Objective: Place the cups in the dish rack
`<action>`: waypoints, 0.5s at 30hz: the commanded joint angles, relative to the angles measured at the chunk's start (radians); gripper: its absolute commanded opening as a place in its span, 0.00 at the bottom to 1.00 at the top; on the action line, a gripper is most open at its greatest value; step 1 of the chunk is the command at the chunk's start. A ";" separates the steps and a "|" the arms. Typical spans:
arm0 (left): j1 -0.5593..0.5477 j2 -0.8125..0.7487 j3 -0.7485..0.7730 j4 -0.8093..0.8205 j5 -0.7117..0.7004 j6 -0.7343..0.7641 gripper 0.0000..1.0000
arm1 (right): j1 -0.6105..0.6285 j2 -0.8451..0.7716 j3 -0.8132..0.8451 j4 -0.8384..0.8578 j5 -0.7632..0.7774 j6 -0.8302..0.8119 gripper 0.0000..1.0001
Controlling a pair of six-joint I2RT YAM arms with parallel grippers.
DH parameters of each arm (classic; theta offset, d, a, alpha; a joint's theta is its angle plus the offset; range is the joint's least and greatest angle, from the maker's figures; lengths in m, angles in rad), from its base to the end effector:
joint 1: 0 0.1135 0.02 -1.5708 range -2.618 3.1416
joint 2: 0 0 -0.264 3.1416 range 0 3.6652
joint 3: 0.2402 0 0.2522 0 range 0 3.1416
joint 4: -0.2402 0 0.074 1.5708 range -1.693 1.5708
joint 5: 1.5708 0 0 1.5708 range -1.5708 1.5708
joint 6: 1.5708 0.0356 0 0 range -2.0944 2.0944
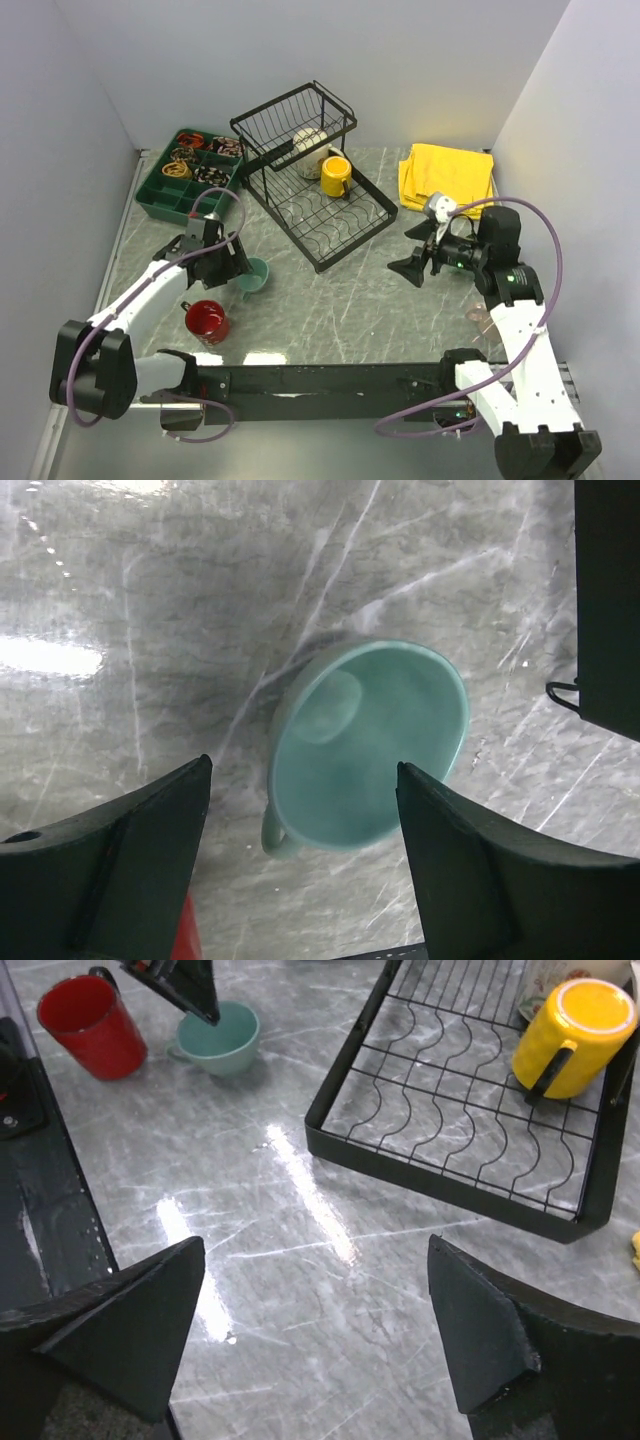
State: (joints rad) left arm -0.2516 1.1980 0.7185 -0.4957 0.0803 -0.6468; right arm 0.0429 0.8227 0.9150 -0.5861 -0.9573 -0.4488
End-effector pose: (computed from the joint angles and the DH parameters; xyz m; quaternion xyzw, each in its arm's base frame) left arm 0.2223 -0.0601 0.2090 -0.1760 0.9389 -0.1619 0.2474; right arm 0.1606 0.0360 0.3445 -0.4146 0.6816 0.2955 0.5256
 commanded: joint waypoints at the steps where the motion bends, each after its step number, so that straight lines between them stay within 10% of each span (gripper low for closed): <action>1: 0.005 -0.052 0.058 -0.046 -0.077 0.015 0.81 | -0.081 -0.054 -0.086 0.139 -0.133 0.056 0.98; 15: 0.005 -0.439 0.076 -0.486 -0.203 -0.592 0.96 | -0.136 -0.063 -0.160 0.143 -0.164 0.032 1.00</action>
State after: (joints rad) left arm -0.2516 0.7357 0.8101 -0.7448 -0.0681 -0.9588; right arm -0.0841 0.7704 0.7567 -0.4633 -1.1114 -0.4057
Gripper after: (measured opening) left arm 0.966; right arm 0.998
